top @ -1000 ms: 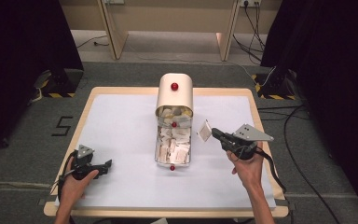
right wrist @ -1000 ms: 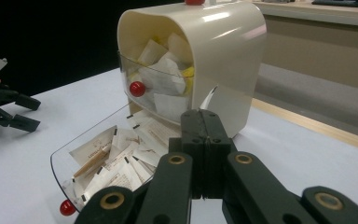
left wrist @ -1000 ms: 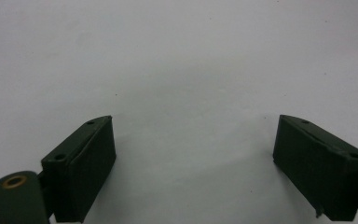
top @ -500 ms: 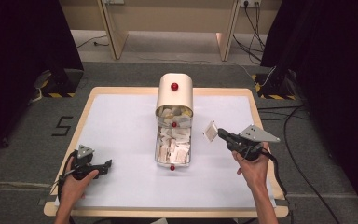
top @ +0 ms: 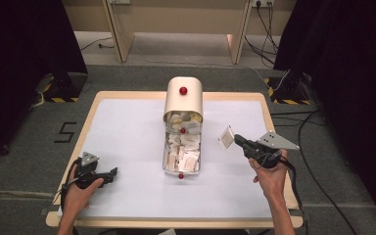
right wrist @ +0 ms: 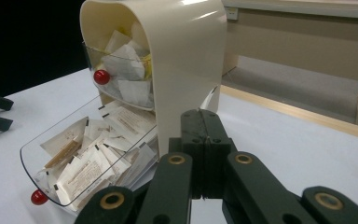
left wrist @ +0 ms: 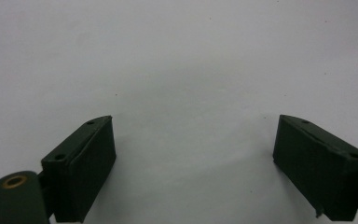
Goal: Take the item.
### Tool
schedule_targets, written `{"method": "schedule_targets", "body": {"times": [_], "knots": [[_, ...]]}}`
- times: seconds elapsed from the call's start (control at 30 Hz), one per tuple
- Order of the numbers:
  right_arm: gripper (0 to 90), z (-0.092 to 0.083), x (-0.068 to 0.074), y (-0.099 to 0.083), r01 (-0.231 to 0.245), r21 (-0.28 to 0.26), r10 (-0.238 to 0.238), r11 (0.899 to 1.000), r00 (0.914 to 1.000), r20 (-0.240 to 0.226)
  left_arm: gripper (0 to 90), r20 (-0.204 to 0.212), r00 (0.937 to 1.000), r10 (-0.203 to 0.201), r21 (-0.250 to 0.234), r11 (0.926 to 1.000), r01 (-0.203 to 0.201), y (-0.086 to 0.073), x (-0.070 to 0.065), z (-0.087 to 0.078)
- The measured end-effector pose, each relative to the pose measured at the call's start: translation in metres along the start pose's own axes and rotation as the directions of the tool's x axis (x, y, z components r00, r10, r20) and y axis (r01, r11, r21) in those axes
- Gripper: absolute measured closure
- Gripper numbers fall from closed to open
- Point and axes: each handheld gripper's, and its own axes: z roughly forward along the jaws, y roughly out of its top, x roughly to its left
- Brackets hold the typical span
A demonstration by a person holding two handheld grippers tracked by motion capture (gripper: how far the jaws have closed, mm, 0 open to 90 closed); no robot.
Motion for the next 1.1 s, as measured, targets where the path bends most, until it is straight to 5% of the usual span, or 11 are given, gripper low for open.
{"method": "schedule_targets", "body": {"times": [1.1], "knots": [[90.0, 0.000, -0.013, -0.016, -0.031, 0.042, 0.030, 0.999, 0.9990, 0.034, 12.0, 0.000, 1.0000, 0.000, 0.000, 1.0000, 0.000, 0.000, 0.000, 0.000]]}}
